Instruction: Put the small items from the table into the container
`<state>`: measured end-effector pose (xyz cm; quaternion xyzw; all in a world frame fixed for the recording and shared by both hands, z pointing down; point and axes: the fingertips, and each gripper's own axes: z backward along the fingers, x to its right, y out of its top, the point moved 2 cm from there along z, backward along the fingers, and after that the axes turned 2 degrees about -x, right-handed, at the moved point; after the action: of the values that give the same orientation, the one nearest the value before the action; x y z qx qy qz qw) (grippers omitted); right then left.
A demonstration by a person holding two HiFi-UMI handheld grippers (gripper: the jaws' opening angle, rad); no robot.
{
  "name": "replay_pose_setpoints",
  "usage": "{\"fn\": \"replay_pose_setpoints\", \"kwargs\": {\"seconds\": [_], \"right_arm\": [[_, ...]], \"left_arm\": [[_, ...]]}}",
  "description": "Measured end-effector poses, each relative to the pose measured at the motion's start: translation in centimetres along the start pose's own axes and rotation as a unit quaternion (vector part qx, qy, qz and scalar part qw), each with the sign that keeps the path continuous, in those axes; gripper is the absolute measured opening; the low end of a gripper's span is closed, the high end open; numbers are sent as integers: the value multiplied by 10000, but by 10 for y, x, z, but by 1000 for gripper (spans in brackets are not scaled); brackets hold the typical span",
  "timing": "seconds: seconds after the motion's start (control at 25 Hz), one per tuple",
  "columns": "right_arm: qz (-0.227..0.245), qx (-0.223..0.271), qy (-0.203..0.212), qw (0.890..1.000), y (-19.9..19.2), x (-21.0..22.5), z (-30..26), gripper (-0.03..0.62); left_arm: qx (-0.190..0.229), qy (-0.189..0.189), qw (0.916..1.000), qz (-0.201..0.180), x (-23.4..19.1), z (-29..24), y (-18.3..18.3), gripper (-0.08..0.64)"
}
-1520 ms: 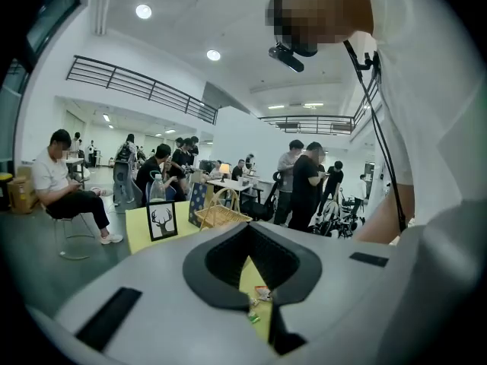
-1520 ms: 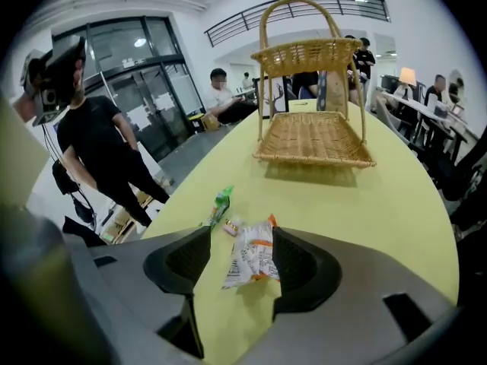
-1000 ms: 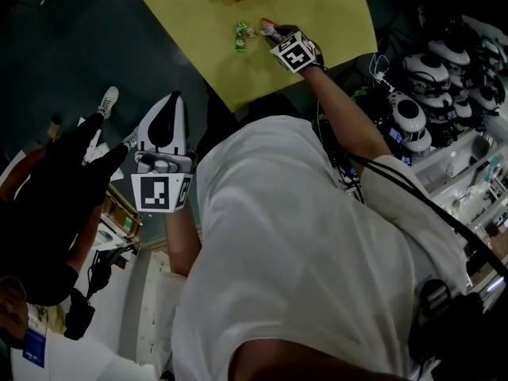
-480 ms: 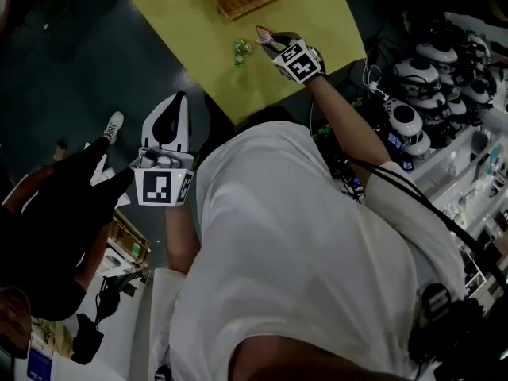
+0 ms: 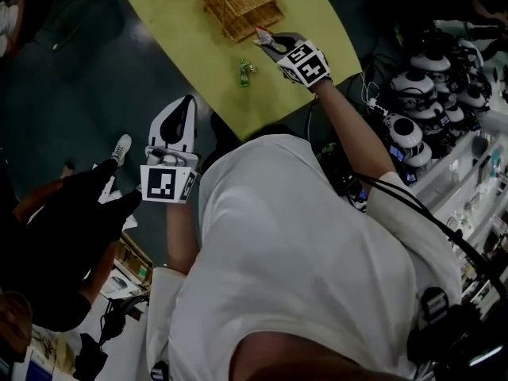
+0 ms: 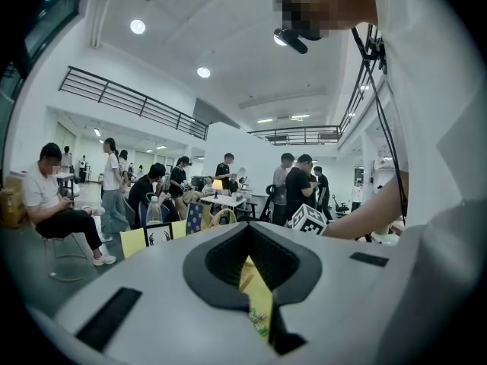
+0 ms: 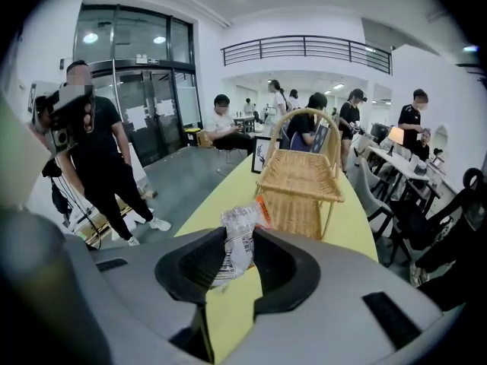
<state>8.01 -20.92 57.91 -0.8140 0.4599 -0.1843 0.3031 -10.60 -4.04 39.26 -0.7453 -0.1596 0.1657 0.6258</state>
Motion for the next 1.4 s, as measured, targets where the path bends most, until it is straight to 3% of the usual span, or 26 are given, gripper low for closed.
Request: {"fn": "replay_pose_setpoints", "kwargs": {"seconds": [0.4, 0.8, 1.4], "right_arm": [[70, 295, -166, 9994, 54, 54, -3, 126], [276, 359, -112, 9989, 109, 76, -18, 124], [31, 452, -60, 9990, 141, 93, -37, 126]], "left_arm": [[20, 105, 9999, 39, -9, -6, -6, 8], [28, 259, 9996, 88, -29, 1, -1, 8], [-46, 462, 9988, 150, -43, 12, 1, 8]]}}
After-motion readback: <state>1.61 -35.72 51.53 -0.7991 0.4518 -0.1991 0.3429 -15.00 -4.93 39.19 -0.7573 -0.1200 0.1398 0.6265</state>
